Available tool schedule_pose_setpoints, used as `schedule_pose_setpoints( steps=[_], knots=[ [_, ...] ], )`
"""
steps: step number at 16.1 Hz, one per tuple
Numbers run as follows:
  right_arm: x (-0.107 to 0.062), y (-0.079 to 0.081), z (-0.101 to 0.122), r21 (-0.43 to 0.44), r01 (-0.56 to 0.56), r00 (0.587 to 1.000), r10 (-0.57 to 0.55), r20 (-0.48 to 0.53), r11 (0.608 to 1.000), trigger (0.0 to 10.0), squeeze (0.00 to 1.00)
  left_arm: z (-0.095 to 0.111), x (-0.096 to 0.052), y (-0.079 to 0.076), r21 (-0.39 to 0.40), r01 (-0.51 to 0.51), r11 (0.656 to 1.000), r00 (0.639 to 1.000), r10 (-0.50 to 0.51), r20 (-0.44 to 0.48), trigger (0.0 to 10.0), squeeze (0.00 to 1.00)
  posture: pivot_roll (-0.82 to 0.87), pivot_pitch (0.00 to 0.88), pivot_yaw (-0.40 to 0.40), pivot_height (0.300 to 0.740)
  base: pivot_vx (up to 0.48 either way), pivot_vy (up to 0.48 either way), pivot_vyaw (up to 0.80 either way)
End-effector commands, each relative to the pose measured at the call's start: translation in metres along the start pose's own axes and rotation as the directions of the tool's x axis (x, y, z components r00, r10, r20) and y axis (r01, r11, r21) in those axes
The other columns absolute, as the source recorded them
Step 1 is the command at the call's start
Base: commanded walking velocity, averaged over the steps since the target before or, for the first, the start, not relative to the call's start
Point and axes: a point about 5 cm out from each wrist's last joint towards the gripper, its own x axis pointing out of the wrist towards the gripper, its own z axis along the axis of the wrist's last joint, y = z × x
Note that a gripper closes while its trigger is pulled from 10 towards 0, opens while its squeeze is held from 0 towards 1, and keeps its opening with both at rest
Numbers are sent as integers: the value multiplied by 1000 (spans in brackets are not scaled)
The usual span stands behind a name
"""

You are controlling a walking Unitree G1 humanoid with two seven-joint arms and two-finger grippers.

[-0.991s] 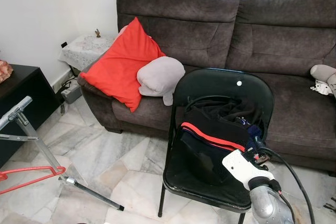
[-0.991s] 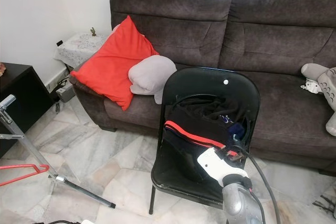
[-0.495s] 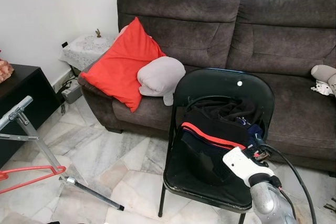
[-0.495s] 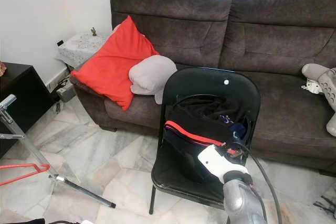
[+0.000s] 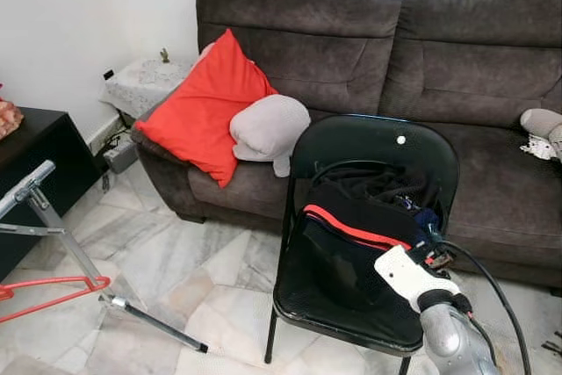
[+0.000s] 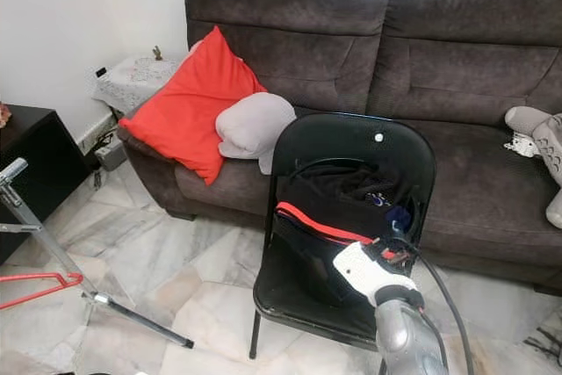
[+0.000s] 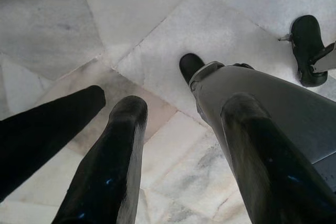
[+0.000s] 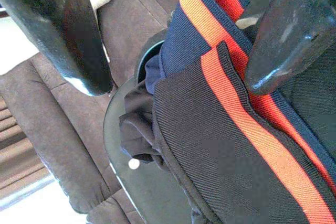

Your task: Hang hanger

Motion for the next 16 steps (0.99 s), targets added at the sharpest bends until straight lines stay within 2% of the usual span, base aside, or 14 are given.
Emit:
schedule_pose_setpoints(
  steps=[1, 10, 16],
  knots=[
    [2, 1, 0, 8, -14, 1000, 14, 1, 1000, 10000, 0, -10, -2, 3, -7, -8, 1000, 999, 8, -38, 10000, 0, -76, 54, 74, 740, 0, 0, 0],
    [9, 4, -5, 12, -42, 998, 43, -38, 999, 10000, 0, -14, -2, -2, -6, -6, 1000, 999, 5, -51, 10000, 0, -74, 56, 74, 740, 0, 0, 0],
    [24, -6, 6, -5, -15, 1000, 15, 1, 1000, 10000, 0, -15, -2, -3, -5, -5, 1000, 999, 5, -53, 10000, 0, -70, 59, 75, 740, 0, 0, 0]
  ],
)
